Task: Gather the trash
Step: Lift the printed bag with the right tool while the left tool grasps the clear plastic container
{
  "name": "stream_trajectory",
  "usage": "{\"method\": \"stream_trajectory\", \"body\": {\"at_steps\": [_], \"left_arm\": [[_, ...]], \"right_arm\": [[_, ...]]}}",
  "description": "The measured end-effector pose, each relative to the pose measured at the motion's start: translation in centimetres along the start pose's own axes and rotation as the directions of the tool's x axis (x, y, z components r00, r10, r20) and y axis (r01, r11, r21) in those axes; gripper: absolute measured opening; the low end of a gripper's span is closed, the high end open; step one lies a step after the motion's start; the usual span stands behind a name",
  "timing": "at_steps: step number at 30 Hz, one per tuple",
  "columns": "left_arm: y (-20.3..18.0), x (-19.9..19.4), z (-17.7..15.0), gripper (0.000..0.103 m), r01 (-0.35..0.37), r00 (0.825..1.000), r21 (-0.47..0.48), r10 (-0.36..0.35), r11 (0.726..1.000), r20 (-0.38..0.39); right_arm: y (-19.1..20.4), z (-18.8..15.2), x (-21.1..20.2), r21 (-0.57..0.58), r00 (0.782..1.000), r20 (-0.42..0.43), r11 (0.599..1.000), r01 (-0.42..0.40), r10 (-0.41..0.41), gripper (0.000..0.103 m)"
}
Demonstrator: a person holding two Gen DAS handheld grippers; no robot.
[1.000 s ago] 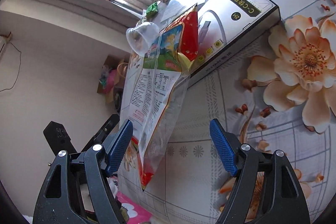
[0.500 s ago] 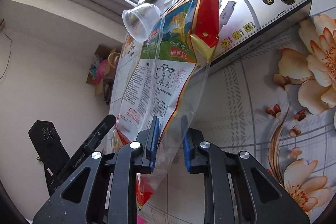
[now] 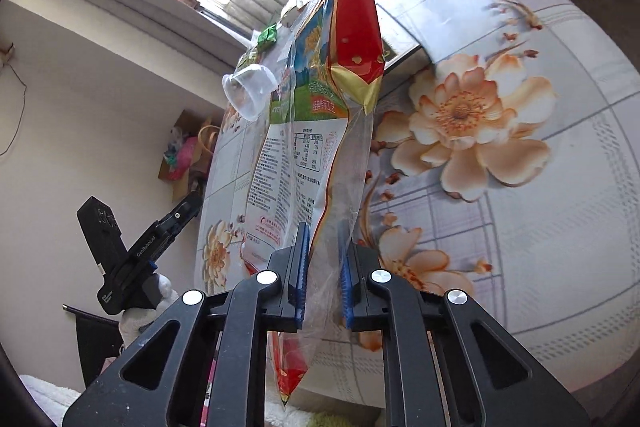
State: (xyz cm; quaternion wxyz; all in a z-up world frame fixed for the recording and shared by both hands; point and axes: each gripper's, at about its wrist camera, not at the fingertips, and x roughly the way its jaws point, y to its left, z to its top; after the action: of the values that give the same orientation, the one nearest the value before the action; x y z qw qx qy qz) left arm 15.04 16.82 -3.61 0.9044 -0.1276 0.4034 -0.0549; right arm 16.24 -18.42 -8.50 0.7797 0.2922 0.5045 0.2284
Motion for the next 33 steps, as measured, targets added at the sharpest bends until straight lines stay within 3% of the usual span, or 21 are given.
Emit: {"method": "stream_trajectory", "body": {"at_steps": [6,11,18,28,33], "left_arm": [[-1.5,1.2,2.8,0.049,0.050,0.998,0.021,-0.051,0.999,0.031],[-3.0,3.4,6.3,0.050,0.067,0.997,0.044,-0.069,0.997,0.042],[-3.9,6.4,10.2,0.051,0.033,0.996,0.058,-0.037,0.998,0.083],[-2.7,11.0,11.3,0.051,0.001,1.000,-0.003,-0.001,1.000,0.009],[-2.9,10.5,11.0,0.035,0.011,1.000,0.014,-0.011,1.000,0.028]], "right_arm": [[-3.4,-0.6,-3.8,0.086,0.995,0.091,0.996,0.036,-0.044,0.012],[-5.3,-0.9,-4.4,0.157,0.990,0.131,0.987,0.039,-0.060,0.012],[-5.8,-1.0,-4.0,0.182,0.986,0.151,0.982,0.040,-0.068,0.012],[-7.4,-1.2,-5.5,0.196,0.986,0.155,0.980,0.031,-0.062,0.012],[-7.9,-1.4,-6.1,0.198,0.986,0.159,0.980,0.020,-0.052,0.012]]}}
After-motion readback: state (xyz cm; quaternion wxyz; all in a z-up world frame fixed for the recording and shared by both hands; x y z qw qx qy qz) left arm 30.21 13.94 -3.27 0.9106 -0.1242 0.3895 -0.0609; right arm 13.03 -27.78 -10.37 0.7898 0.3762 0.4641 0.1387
